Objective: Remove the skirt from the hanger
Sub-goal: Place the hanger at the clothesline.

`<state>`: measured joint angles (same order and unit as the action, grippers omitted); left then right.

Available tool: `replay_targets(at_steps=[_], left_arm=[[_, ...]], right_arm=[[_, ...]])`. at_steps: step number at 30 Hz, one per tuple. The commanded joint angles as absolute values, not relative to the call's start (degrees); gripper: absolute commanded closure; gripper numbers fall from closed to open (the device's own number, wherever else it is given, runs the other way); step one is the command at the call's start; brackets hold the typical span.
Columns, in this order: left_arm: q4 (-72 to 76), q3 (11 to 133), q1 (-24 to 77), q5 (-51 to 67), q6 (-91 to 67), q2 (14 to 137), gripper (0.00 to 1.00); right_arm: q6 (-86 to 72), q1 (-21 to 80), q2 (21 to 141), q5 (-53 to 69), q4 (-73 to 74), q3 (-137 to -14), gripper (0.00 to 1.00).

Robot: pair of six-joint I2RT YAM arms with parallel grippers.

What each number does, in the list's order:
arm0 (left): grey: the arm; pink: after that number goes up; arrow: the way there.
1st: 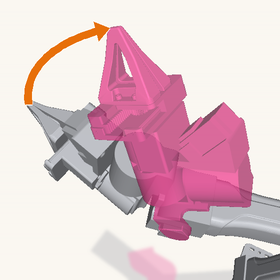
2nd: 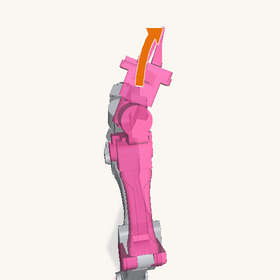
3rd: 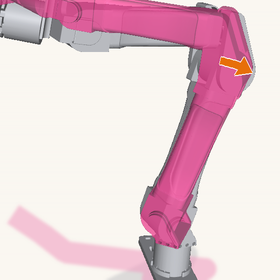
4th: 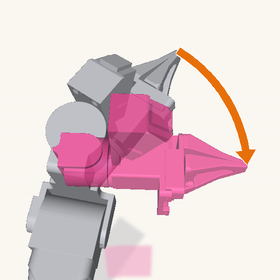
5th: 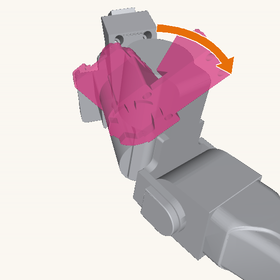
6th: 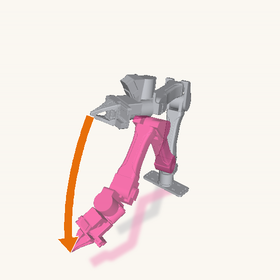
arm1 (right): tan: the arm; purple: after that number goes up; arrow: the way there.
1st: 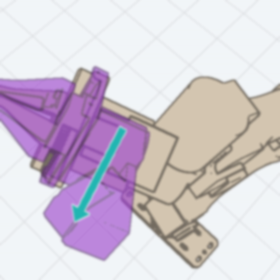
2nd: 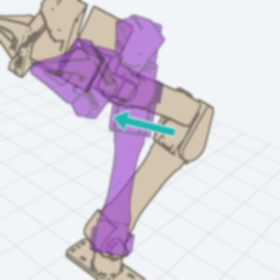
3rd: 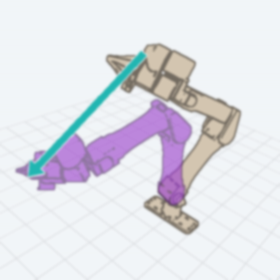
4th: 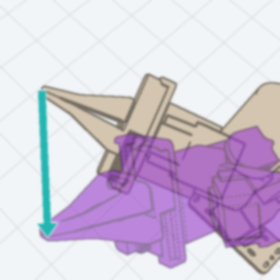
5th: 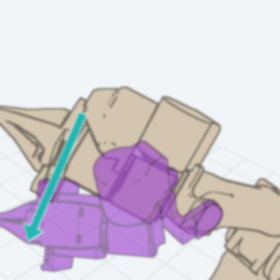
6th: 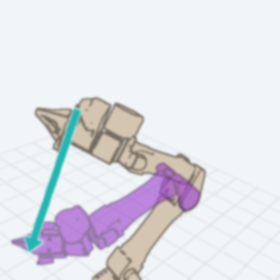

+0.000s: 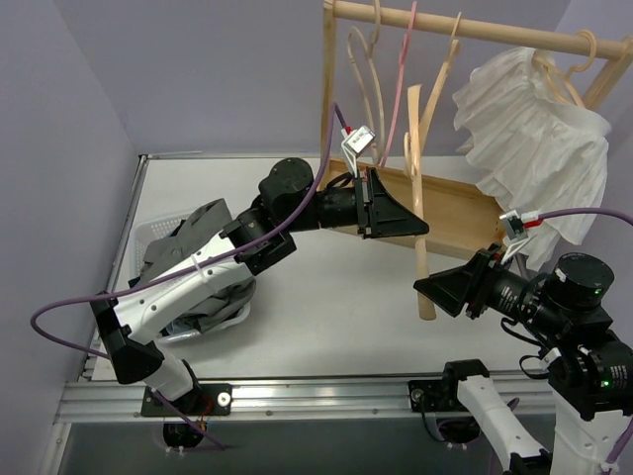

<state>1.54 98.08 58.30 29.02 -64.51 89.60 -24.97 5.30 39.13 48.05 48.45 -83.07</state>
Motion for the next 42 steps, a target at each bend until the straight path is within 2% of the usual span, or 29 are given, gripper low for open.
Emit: replay_targets(at_steps=[1, 4, 6, 9, 10, 11, 22, 23, 25, 42], left_arm=[[9.23, 98.35, 58.18, 31.02, -68.99, 90.96, 0.98], [10.27, 98.09, 58.18, 30.67, -69.78, 91.23, 0.98], [10.81, 98.00, 58.18, 30.59, -70.66, 91.75, 0.98], [11.86, 97.47, 58.36, 30.59, -71.36, 92.11, 0.98], [12.13, 97.30, 58.36, 30.67, -71.45, 92.11, 0.98], [12.22, 96.86, 58.45, 30.59, -71.46, 92.02, 0.98], [15.02, 92.72, 58.54, 29.79, -72.16, 89.82, 0.98], [15.38, 92.55, 58.54, 29.79, -72.59, 89.74, 0.98], [16.08, 92.29, 58.62, 29.71, -72.86, 89.47, 0.98], [19.25, 91.32, 58.80, 29.35, -75.06, 88.94, 0.98]], right_arm=[[-25.49, 5.45, 39.81, 53.79, 43.59, -82.18, 0.61], [-27.15, 5.36, 40.25, 55.89, 41.76, -81.83, 0.70], [-27.94, 5.45, 40.52, 56.69, 40.87, -81.74, 0.72], [-29.44, 5.80, 40.96, 58.27, 39.55, -81.91, 0.85], [-29.70, 5.97, 40.78, 58.79, 39.29, -82.09, 0.95], [-30.66, 6.15, 40.61, 59.15, 38.77, -82.09, 1.00], [-37.45, 6.94, 37.09, 58.89, 31.11, -78.76, 1.00], [-37.35, 6.94, 37.35, 58.63, 31.11, -78.58, 0.86], [-37.27, 6.94, 37.70, 57.48, 30.59, -78.31, 0.72], [-33.57, 6.94, 42.01, 58.09, 30.32, -78.58, 0.60]])
